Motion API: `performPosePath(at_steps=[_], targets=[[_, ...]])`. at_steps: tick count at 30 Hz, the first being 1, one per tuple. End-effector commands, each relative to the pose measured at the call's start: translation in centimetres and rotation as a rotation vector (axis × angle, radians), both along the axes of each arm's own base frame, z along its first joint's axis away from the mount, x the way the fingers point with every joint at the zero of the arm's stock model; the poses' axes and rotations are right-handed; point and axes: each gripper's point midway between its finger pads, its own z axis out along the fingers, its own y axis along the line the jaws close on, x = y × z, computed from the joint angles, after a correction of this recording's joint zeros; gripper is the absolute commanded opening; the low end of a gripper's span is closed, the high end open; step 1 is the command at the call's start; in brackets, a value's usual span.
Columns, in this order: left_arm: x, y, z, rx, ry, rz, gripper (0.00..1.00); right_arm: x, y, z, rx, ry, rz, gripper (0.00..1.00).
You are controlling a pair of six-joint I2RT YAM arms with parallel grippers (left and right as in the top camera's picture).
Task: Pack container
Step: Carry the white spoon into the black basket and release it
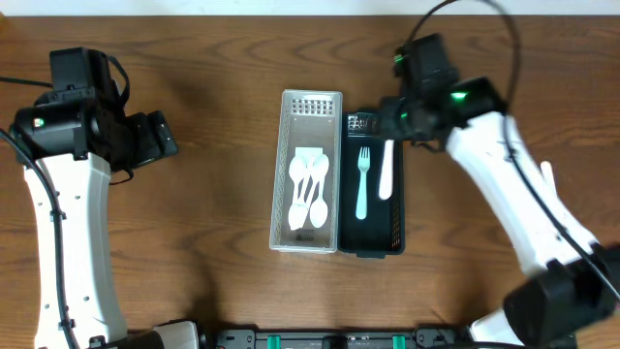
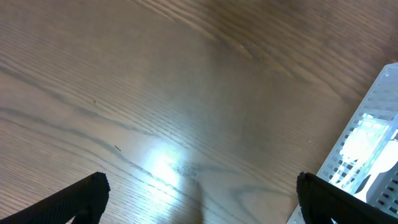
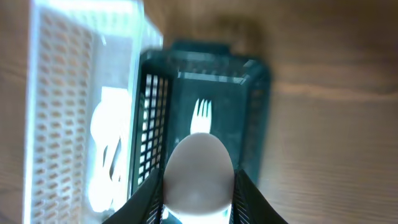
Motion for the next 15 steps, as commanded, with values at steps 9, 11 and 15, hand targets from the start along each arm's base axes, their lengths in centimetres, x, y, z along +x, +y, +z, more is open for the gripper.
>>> performPosePath(at_steps=[9, 11, 15], targets=[[-0.1, -0.1, -0.3, -0.009, 0.011, 0.002, 0.98, -1.4, 2.6, -7.7, -0.096, 0.177, 0.086, 0.44], [-0.1, -0.1, -0.3, -0.009, 0.011, 0.002, 0.98, -1.0, 2.4, -6.9, -0.095, 0.154, 0.095, 0.62], [-0.1, -0.1, -0.3, -0.009, 0.011, 0.002, 0.98, -0.2, 0.7, -4.2, -0.085, 0.099, 0.071, 0.68]])
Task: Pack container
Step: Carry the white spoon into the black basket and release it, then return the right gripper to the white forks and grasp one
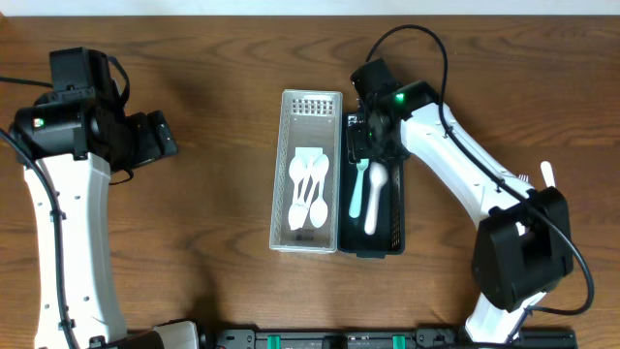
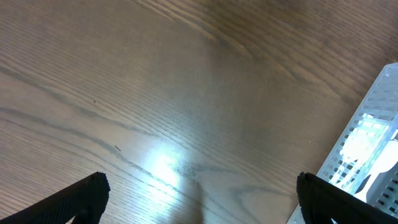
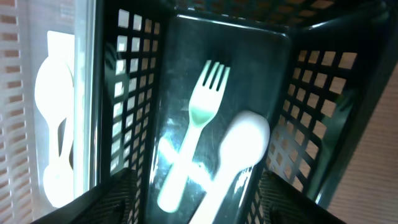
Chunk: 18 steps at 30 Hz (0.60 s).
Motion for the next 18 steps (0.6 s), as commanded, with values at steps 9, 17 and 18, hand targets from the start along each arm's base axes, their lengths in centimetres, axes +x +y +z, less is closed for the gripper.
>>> performPosePath(at_steps=[9, 17, 18], targets=[[-0.1, -0.1, -0.3, -0.009, 0.011, 0.002, 0.98, 1.3, -18.0, 11.8, -0.019, -0.246, -0.377, 0.76], [-0.1, -0.1, -0.3, -0.009, 0.011, 0.002, 0.98, -4.1, -29.8, 7.7, -0.106, -0.051, -0.547, 0.9], [-0.2, -0.1, -0.3, -0.009, 0.011, 0.002, 0.98, -4.8, -30.5, 6.6, -0.105, -0.021, -0.572, 0.92]])
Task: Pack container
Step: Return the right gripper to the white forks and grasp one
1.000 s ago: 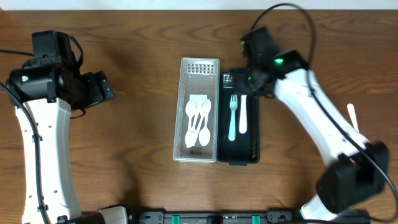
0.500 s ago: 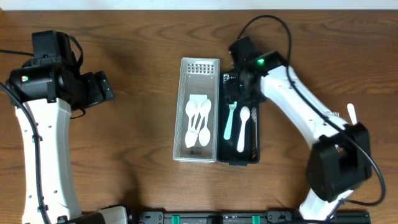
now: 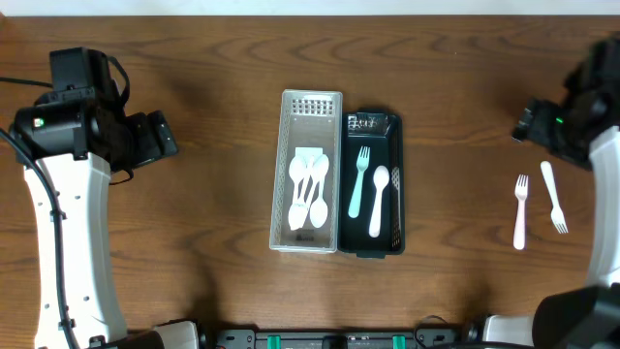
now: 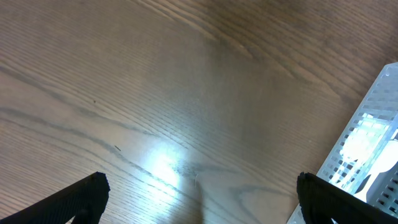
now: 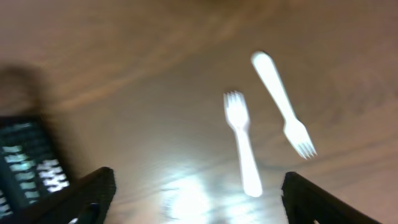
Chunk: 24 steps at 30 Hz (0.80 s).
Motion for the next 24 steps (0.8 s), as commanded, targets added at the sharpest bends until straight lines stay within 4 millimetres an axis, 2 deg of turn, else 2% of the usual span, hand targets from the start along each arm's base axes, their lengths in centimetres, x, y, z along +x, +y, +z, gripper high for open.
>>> performPosePath(at_steps=[1, 4, 7, 11, 24], targets=[[-0.2, -0.1, -0.3, -0.009, 0.011, 0.002, 0.98, -2.3, -2.1, -4.4, 0.028, 0.13, 0.002, 0.94], [-0.2, -0.1, -0.3, -0.009, 0.011, 0.002, 0.98, -3.9, -3.0, -8.0, 0.057, 0.192, -0.035, 0.95], [-0.2, -0.1, -0.3, -0.009, 0.011, 0.002, 0.98, -5.0, -3.0, -11.6, 0.076, 0.234, -0.042, 0.94], [-0.2, -0.1, -0.3, -0.009, 0.011, 0.002, 0.98, -5.5, -2.8, -14.8, 0.08, 0.242, -0.041, 0.94], [-0.2, -0.1, -0.3, -0.009, 0.011, 0.002, 0.98, -5.2, -2.5, -18.5, 0.075, 0.176, -0.029, 0.94]])
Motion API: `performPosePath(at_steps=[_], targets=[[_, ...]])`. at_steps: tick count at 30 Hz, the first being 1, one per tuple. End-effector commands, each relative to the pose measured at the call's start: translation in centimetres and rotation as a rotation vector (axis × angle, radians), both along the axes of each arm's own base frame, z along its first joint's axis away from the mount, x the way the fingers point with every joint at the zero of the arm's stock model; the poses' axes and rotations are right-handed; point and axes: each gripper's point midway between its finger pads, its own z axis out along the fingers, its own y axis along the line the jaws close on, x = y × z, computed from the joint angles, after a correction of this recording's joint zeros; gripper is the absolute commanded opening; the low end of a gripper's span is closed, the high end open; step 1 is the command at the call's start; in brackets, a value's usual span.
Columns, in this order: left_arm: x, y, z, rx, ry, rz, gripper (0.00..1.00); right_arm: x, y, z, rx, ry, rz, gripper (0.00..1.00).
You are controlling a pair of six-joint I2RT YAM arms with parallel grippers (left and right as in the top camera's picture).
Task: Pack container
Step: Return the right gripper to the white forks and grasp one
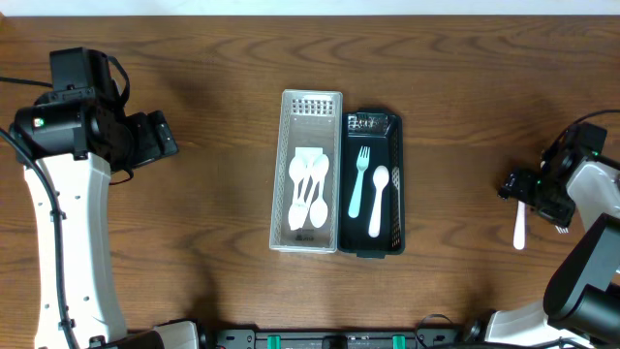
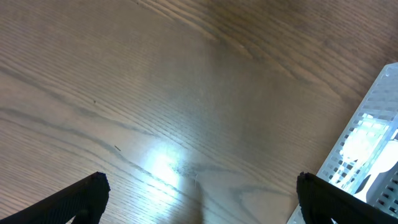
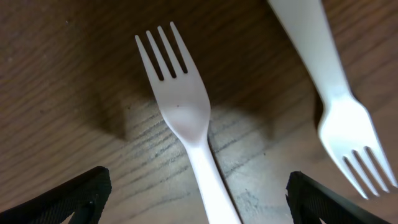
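Observation:
A black basket (image 1: 392, 208) holds a mint fork (image 1: 358, 184) and a white spoon (image 1: 377, 202). Beside it, a white basket (image 1: 310, 105) holds several white spoons (image 1: 308, 189). At the table's right, a pale pink fork (image 3: 183, 109) lies tines away from me, with a white fork (image 3: 339, 115) next to it. My right gripper (image 3: 199, 208) hangs low over the pink fork (image 1: 519, 231), open, one finger on each side of its handle. Far left, my left gripper (image 2: 199, 202) is open over bare wood.
The two baskets stand side by side in the middle of the brown wooden table (image 1: 194, 252). The white basket's corner (image 2: 367, 149) shows at the right edge of the left wrist view. The right arm (image 1: 591, 189) reaches in from the right edge.
My right gripper was higher, further back at the table's right, with both forks seen from a distance. Now it is down over the pink fork, open astride its handle. The left arm is unchanged.
My right gripper first held a white spoon over the black basket. Then it was open, with the spoon lying in that basket beside the mint fork. After that it was at the table's right above two loose forks, and now it straddles the pink one.

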Motion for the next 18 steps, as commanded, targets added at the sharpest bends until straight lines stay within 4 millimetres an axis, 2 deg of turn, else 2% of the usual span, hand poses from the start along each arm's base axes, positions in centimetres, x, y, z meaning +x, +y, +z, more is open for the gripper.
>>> performPosePath(at_steps=[1, 12, 18], targets=[[-0.1, -0.1, -0.3, -0.009, 0.011, 0.002, 0.98, -0.4, 0.4, -1.0, 0.019, 0.002, 0.011, 0.94], [-0.1, -0.1, -0.3, -0.009, 0.011, 0.002, 0.98, 0.0, 0.4, -1.5, 0.013, -0.019, 0.049, 0.93], [-0.1, -0.1, -0.3, -0.01, 0.011, 0.002, 0.98, -0.7, 0.8, -3.3, 0.045, 0.036, 0.05, 0.93]])
